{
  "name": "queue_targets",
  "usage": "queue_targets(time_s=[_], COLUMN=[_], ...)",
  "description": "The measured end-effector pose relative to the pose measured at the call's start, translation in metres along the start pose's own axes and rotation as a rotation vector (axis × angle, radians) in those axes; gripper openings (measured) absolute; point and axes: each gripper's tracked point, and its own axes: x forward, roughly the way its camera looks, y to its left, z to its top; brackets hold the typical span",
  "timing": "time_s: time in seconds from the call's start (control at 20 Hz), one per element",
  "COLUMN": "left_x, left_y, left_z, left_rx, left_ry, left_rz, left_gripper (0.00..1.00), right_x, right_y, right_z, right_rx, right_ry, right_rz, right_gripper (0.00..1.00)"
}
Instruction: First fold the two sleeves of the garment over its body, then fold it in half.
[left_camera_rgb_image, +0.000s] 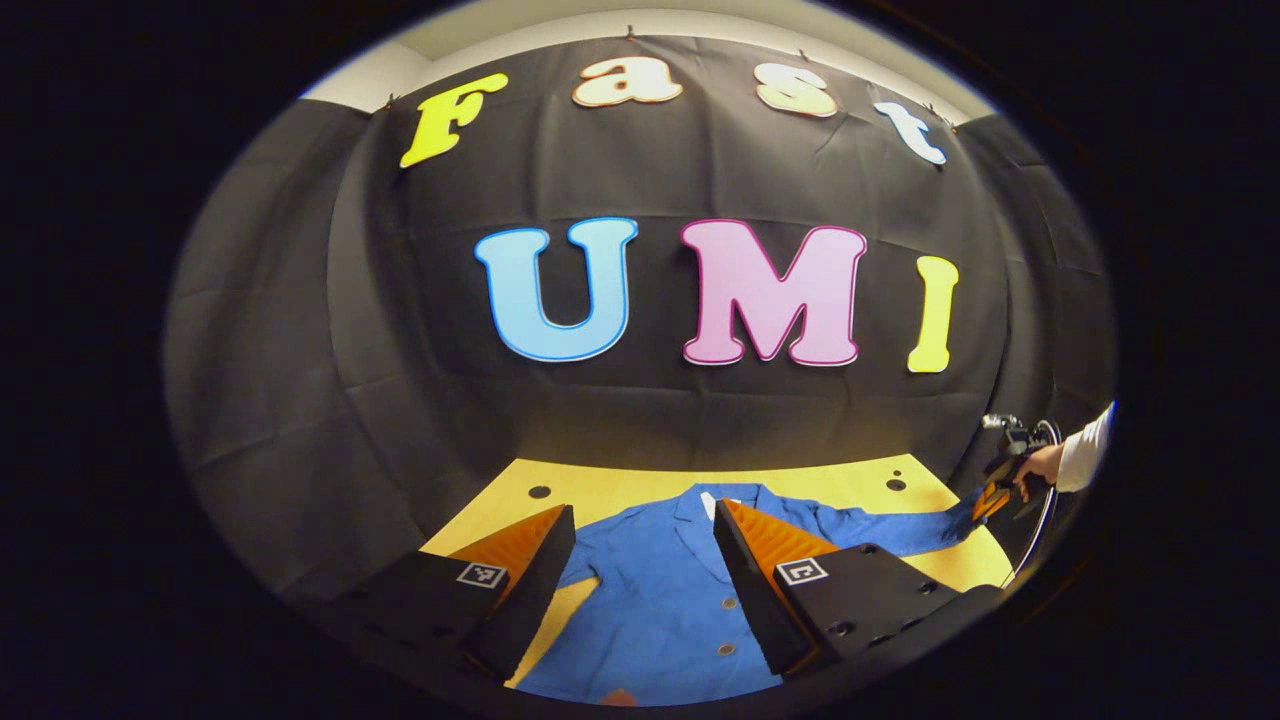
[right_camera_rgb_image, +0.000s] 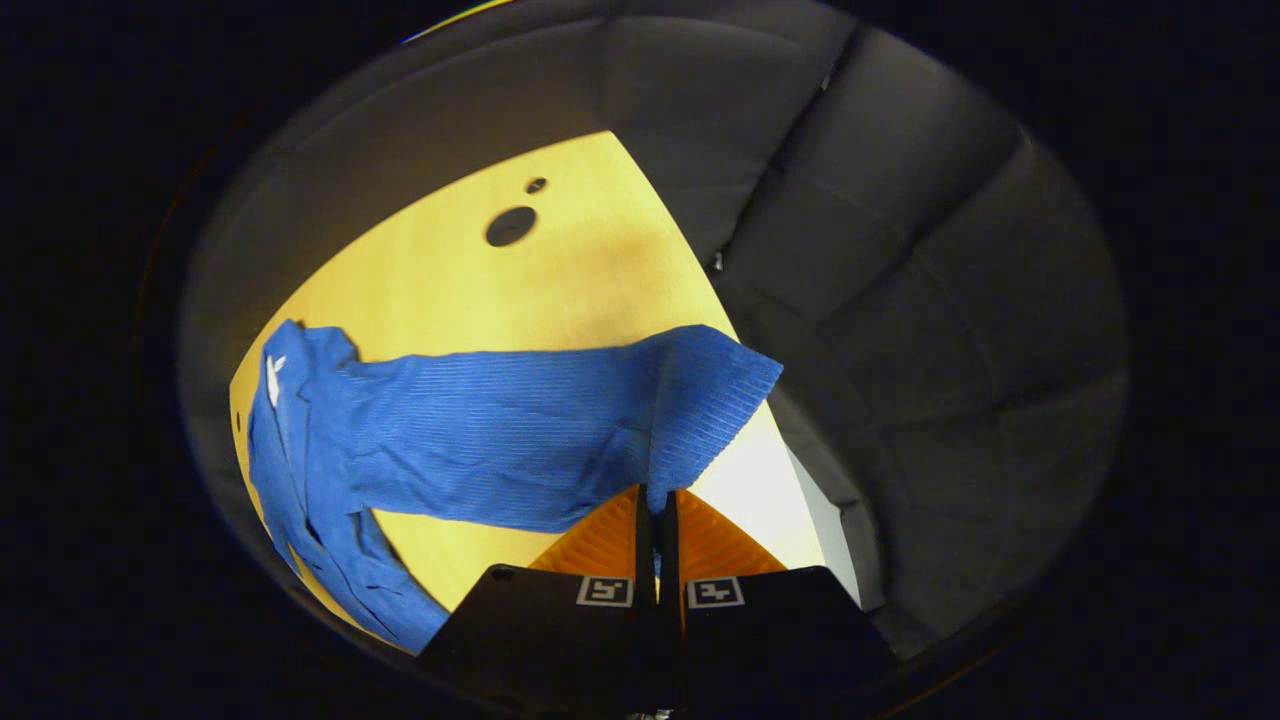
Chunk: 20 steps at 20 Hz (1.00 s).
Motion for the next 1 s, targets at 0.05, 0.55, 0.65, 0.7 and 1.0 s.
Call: queue_targets(time_s=[0.05,0.55,0.65,0.7,1.0], left_x=[-0.005,-0.060,-0.072,-0.076,-0.112], left_y=[0.015,0.156,0.182,0.194,0.261], left_z=[0.000,-0.013,-0.023,-0.029,-0.069], left_rx=[-0.004,-0.040,-0.055,-0.061,-0.052], left_ry=[-0.005,-0.065,-0.056,-0.045,0.022], left_rz=[0.008,0.119,0.155,0.174,0.320], left_gripper=[0.80,0.80,0.80,0.80,0.80], right_x=[-0.019,-0.261,-0.286,-0.288,-0.166], right_y=[0.017,0.243,0.296,0.329,0.471], right_z=[0.007,0.072,0.066,0.056,-0.042], right_rx=[-0.021,-0.260,-0.321,-0.337,-0.470], right_ry=[-0.033,-0.460,-0.479,-0.464,-0.251], right_rz=[0.006,0.227,0.275,0.304,0.302], right_gripper=[0.05,0.04,0.04,0.04,0.05])
